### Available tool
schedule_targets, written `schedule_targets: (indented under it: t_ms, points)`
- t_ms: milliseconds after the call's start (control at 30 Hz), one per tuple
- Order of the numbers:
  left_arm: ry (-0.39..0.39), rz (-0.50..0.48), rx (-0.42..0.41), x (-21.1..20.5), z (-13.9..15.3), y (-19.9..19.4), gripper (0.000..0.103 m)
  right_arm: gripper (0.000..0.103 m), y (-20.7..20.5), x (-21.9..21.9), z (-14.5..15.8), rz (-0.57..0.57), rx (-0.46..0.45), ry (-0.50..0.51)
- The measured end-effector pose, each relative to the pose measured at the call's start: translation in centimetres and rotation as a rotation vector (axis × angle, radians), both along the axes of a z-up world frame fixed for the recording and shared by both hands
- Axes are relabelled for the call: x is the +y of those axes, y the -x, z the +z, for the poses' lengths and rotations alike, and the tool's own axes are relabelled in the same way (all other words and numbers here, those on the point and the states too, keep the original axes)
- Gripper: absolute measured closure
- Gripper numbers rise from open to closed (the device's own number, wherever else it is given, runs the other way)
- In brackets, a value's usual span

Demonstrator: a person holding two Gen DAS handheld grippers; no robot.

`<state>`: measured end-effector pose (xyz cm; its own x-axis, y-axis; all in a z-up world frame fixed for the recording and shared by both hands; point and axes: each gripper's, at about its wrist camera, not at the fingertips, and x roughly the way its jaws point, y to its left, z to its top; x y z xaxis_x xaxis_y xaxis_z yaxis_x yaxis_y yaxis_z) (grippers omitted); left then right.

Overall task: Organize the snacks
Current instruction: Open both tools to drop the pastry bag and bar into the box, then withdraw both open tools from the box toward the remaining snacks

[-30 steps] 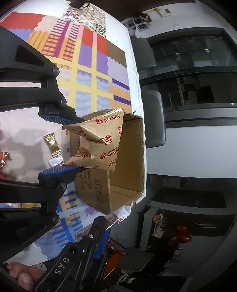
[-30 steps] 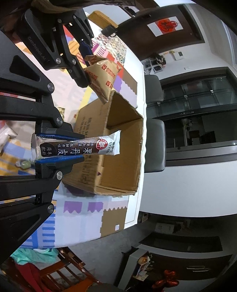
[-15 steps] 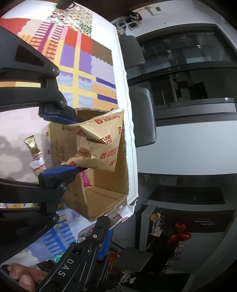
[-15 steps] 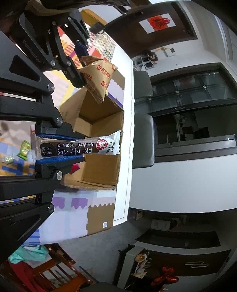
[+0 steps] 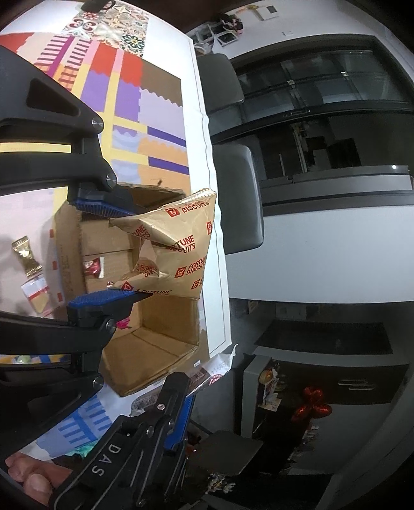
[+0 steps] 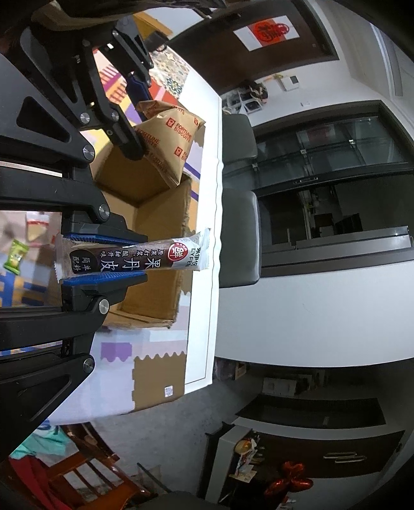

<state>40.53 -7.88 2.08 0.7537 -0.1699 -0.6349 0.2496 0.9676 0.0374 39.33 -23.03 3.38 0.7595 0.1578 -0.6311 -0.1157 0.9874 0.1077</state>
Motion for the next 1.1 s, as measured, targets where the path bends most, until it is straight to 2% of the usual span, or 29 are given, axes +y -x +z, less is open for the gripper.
schedule_targets:
  t_ms: [367, 600, 800, 833, 900, 933, 967, 1100]
  points:
    - [-0.007, -0.010, 0.013, -0.1, -0.5, -2.8, 0.064, 0.086, -2.9, 0.2, -0.4, -0.016, 0.019, 0.017]
    - [0.007, -0.018, 0.054, -0.2, -1.6, -3.8, 0.063, 0.086, -4.5, 0.2, -1.2, -0.028, 0.055, 0.027]
    - [-0.015, 0.002, 0.049, -0.5, -1.7, -3.7, 0.055, 0.085, -5.1, 0.3, -2.1, -0.024, 0.079, 0.037]
    - [-0.020, 0.003, 0.049, -0.5, -1.6, -3.6, 0.052, 0.083, -5.1, 0.3, -2.2, -0.030, 0.078, 0.044]
    - [-0.022, 0.017, 0.046, -0.2, -1.4, -3.5, 0.040, 0.065, -5.0, 0.3, -2.1, -0.030, 0.071, 0.049]
    - [-0.024, 0.028, 0.038, -0.1, -1.3, -3.4, 0.033, 0.049, -4.8, 0.3, -1.9, -0.039, 0.059, 0.056]
    - [-0.024, 0.036, 0.033, 0.2, -1.2, -3.4, 0.030, 0.038, -4.6, 0.3, -1.7, -0.050, 0.048, 0.064]
    - [-0.031, 0.064, 0.022, 0.7, -0.9, -3.2, 0.021, 0.036, -4.2, 0.2, -1.2, -0.073, 0.022, 0.082]
